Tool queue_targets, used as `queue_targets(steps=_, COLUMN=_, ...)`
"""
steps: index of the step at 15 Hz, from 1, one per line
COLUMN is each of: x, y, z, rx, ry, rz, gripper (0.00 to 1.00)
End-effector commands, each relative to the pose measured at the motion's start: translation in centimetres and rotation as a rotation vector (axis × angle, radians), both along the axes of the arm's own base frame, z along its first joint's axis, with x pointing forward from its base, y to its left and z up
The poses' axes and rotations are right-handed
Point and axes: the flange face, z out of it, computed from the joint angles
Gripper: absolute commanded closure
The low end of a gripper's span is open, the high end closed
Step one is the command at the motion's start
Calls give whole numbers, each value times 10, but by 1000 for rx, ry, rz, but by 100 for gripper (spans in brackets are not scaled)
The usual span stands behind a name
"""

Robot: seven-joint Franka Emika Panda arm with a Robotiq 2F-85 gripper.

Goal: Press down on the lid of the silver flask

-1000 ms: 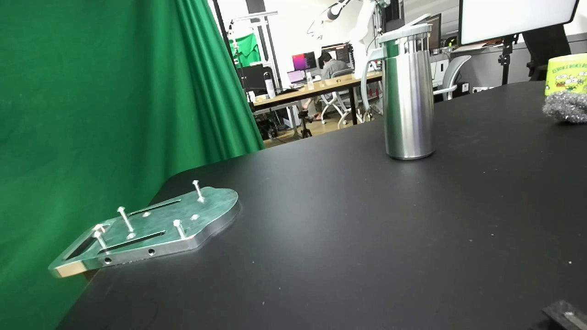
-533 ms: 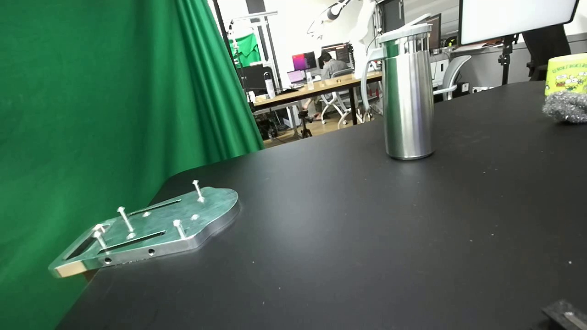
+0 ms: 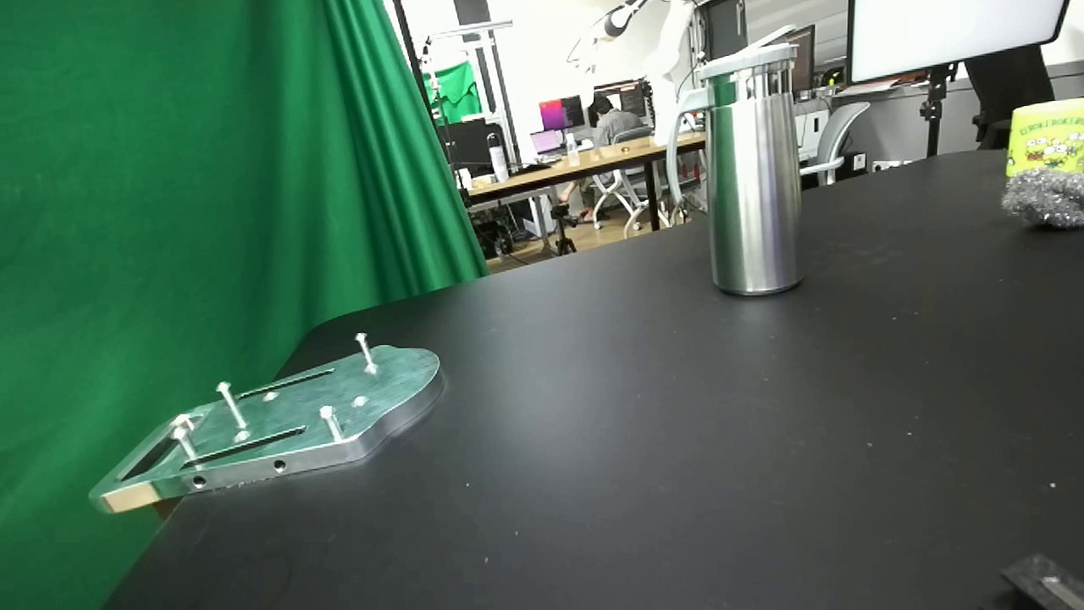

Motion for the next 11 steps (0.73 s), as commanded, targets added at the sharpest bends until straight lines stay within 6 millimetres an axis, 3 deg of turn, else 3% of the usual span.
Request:
queue_targets(steps=1, x=-3, y=-4, z=14, rx=4, ry=11, rz=-13, gripper=20)
queue_targets(steps=4, x=-5, y=-5, z=13, rx=-5, ry=31, rz=-11, gripper=2)
queue_targets(steps=5, x=-6, y=-5, z=12, rx=-11, ry=47, rz=2, gripper=0)
queue_targets(steps=6, x=-4, y=-2, z=4, rx=-7, ry=27, rz=1, gripper=12)
queue_targets(steps=8, x=-6, y=-2, z=3, rx=-9, ry=40, rz=4, gripper=0)
queue_targets(steps=11, x=-6, y=-2, z=3, rx=-9, ry=41, rz=6, gripper=0)
